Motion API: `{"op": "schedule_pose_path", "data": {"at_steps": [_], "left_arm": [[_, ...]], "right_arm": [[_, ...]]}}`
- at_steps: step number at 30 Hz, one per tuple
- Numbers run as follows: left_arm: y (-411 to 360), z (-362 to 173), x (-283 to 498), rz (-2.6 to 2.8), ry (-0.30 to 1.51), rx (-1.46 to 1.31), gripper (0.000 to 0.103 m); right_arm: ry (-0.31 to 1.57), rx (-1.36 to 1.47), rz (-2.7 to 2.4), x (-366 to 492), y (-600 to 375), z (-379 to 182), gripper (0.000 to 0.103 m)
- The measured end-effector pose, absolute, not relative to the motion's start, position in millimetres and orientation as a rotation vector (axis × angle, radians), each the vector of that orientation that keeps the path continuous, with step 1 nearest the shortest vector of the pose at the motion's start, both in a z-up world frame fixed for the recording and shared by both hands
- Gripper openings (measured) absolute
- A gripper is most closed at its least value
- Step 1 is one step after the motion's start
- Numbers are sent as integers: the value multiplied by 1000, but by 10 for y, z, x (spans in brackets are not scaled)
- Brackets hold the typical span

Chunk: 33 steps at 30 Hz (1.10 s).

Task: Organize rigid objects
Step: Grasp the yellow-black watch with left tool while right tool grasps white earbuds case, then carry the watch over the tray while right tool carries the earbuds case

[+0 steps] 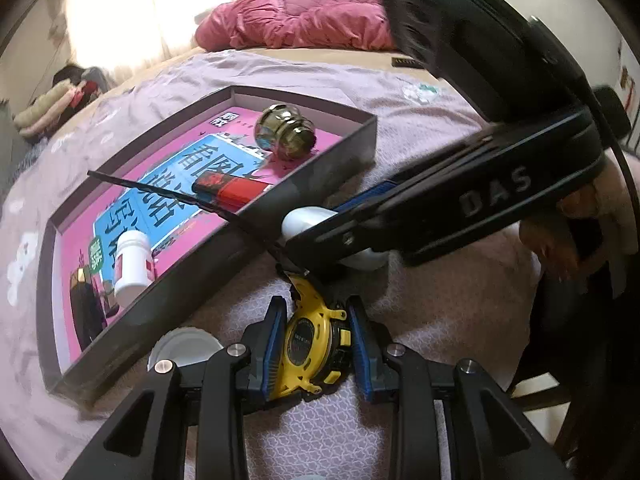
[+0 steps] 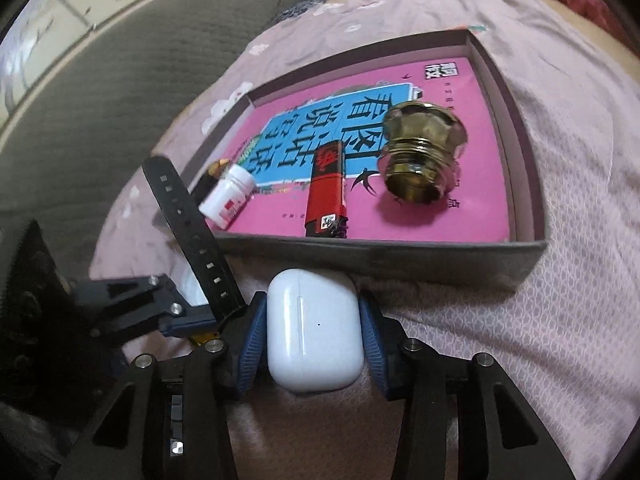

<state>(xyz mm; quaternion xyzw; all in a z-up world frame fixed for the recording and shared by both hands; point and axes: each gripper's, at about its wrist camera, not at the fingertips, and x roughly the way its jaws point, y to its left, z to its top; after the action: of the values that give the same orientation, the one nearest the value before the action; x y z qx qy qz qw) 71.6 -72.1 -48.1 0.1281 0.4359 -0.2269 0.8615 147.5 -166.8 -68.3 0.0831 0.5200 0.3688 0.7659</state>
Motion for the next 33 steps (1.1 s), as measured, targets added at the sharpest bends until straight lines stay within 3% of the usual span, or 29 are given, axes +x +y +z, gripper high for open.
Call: {"op": "schedule_pose_path", "data": {"at_steps": [19, 33], "left_arm": [[-332, -229, 693, -450, 879, 28, 21], [-201, -132, 660, -316, 881, -3, 19]], "right_arm": [[993, 211, 806, 1357, -1813, -303, 46], [937, 185, 810, 1323, -1754, -179, 46]]}}
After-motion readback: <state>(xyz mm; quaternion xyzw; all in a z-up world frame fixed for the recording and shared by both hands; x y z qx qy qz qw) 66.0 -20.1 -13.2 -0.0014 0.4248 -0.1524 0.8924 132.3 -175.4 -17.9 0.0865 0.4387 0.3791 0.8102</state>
